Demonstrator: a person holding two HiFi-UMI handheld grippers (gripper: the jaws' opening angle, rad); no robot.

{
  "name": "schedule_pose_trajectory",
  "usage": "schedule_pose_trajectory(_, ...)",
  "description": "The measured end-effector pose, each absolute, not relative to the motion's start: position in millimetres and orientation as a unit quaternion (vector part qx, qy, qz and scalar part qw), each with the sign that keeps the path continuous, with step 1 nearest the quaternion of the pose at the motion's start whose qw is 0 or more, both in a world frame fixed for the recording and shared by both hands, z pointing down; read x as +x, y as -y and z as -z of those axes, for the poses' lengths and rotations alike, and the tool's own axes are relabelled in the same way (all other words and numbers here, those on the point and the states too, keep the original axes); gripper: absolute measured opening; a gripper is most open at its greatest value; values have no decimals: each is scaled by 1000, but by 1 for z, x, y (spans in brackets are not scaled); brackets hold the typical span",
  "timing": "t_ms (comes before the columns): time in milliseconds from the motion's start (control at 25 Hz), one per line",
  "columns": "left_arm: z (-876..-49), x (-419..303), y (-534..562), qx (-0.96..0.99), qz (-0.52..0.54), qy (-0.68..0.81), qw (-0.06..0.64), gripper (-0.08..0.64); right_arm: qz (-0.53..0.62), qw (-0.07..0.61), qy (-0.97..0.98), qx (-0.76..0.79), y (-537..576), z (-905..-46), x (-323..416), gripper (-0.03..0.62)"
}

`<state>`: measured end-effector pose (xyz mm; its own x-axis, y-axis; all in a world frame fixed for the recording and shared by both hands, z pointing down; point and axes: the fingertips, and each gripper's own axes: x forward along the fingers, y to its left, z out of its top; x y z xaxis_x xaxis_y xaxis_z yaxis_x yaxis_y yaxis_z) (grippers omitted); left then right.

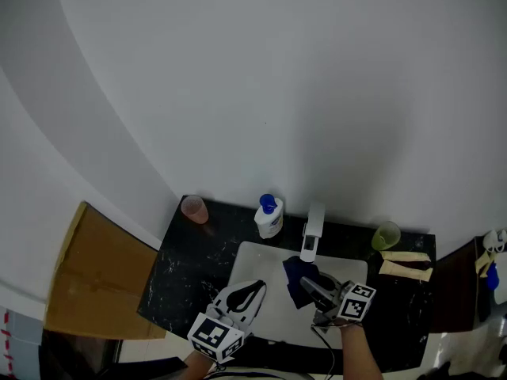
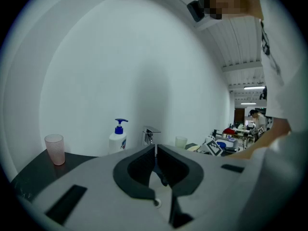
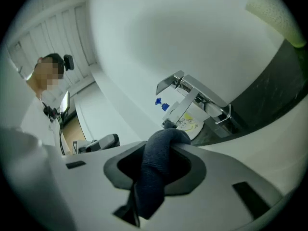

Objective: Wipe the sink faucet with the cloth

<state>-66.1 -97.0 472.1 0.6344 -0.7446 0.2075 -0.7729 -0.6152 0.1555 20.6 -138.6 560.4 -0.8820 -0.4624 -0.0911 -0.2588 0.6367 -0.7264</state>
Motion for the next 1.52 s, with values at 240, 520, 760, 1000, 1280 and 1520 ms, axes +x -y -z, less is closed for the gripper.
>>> schedule_pose_trajectory(240, -467, -60, 94, 903, -51, 413, 110, 16, 399, 261, -821, -314, 161, -557, 97, 109)
schedule_pose_trajectory(520, -467, -67, 90, 904, -45, 410, 112, 17, 375, 161, -872, -272, 135, -554, 64, 109)
schedule_pose_trajectory(760, -462, -64, 86, 908, -40, 402, 108, 16, 345, 83, -888, -293, 148, -561, 30, 109)
schedule_pose_trajectory(1000, -461, -71, 80, 909, -39, 401, 106, 17, 364, 115, -846, -372, 148, -574, 81, 109)
schedule_pose_trajectory(1280, -460, -78, 77, 908, -40, 403, 104, 17, 338, 69, -899, -272, 138, -558, -5, 109)
schedule_pose_trajectory(1520, -456, -88, 77, 907, -37, 408, 101, 16, 361, 152, -836, -384, 146, -559, 55, 109)
